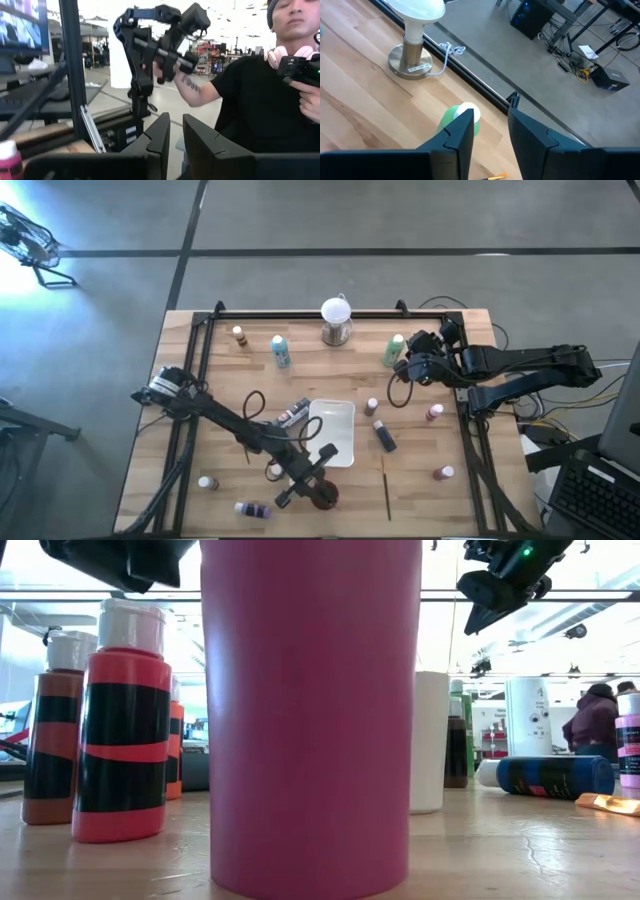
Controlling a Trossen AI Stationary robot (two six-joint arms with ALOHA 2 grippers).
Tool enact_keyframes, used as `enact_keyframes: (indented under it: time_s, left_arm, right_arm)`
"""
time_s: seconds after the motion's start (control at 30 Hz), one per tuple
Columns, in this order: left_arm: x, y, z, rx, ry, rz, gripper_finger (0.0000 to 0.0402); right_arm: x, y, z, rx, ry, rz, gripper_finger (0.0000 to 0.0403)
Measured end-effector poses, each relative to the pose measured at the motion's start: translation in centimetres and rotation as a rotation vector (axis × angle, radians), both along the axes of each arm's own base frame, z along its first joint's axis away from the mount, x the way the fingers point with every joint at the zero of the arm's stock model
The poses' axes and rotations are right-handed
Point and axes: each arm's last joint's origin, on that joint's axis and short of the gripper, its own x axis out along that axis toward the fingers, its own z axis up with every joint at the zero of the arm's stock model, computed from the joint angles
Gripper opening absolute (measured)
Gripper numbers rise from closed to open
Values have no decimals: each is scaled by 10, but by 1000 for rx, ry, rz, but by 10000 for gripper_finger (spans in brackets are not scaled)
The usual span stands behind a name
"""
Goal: Pick & Place Paint Supplies
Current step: Put the green paint bottle into the white bin
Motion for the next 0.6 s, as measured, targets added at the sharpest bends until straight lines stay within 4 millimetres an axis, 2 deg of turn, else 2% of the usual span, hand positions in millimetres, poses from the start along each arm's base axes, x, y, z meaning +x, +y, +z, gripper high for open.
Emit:
enact_keyframes:
  time_s: [0.17, 0.33, 0.47, 0.6]
  left_arm:
    - [-12, 6, 31, 9, -109, 14, 63]
    - [-31, 18, 62, 73, -99, 96, 64]
    - [-50, 32, 88, 135, -66, 259, 63]
    - [-70, 49, 107, 229, -14, 495, 64]
  right_arm:
    - [0, 0, 0, 1, 2, 1, 103]
    - [0, 0, 0, 2, 2, 2, 92]
    - [0, 0, -1, 5, 1, 3, 84]
    - [0, 0, -1, 5, 2, 4, 82]
